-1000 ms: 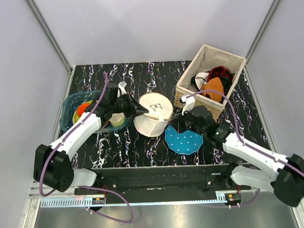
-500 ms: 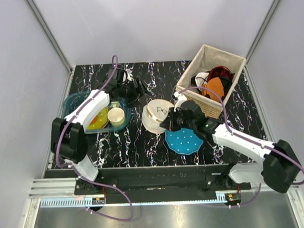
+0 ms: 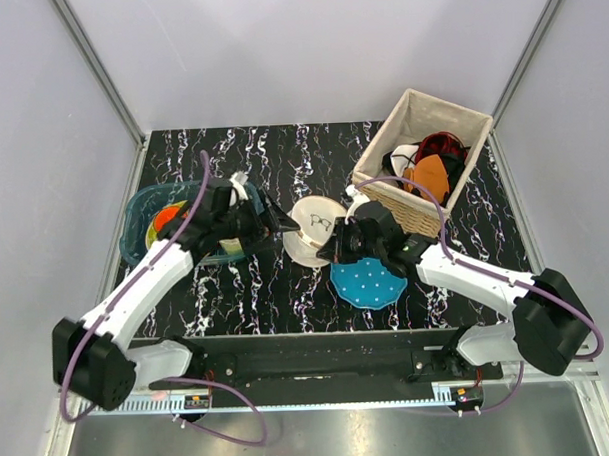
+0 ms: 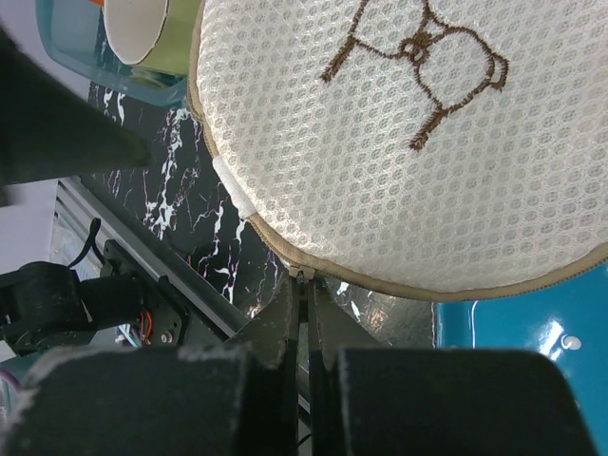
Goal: Unzip the laundry bag and remove the bra
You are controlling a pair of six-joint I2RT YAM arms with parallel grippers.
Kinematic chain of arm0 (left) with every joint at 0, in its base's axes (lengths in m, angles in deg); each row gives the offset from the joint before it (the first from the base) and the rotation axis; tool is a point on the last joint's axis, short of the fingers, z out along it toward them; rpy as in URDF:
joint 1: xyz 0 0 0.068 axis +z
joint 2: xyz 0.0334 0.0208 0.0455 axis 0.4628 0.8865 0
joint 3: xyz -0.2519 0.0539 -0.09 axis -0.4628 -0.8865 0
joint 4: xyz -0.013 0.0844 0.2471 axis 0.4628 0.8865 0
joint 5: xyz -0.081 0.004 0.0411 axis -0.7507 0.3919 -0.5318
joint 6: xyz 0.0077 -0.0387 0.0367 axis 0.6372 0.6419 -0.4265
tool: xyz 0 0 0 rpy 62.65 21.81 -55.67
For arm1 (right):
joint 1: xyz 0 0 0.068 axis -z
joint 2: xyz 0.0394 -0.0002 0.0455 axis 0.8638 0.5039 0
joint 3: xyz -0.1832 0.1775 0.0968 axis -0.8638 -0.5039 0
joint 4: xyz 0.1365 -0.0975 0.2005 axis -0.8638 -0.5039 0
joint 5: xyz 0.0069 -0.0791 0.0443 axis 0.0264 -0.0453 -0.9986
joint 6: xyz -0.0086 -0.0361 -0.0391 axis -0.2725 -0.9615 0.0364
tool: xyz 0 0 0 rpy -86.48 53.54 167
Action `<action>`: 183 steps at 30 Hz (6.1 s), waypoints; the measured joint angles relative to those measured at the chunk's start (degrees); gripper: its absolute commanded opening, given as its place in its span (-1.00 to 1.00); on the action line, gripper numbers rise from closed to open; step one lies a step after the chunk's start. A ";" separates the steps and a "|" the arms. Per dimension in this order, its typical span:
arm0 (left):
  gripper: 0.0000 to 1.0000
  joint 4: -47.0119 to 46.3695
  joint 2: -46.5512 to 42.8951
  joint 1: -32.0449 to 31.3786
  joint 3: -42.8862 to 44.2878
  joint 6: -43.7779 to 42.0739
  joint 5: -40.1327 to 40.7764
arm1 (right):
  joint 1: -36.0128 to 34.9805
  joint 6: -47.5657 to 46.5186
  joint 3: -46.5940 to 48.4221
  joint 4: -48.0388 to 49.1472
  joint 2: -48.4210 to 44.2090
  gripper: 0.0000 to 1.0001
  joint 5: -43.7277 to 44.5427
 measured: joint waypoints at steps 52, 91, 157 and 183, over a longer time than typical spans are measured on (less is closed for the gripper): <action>0.93 -1.92 5.33 0.07 5.01 -2.34 2.78 | -2.23 2.93 2.84 -2.12 -0.02 -1.00 0.92; 0.98 3.78 13.49 -2.62 14.67 -3.15 7.43 | -2.14 2.51 1.75 -3.13 0.04 -1.00 -1.68; -1.00 6.29 13.22 -4.46 13.66 -0.83 7.21 | -1.07 1.55 -6.56 -6.62 -17.27 -1.00 1.36; -0.38 -1.25 13.81 -10.78 4.09 1.25 7.58 | -1.07 0.92 -2.21 -8.02 -4.31 -1.00 -0.85</action>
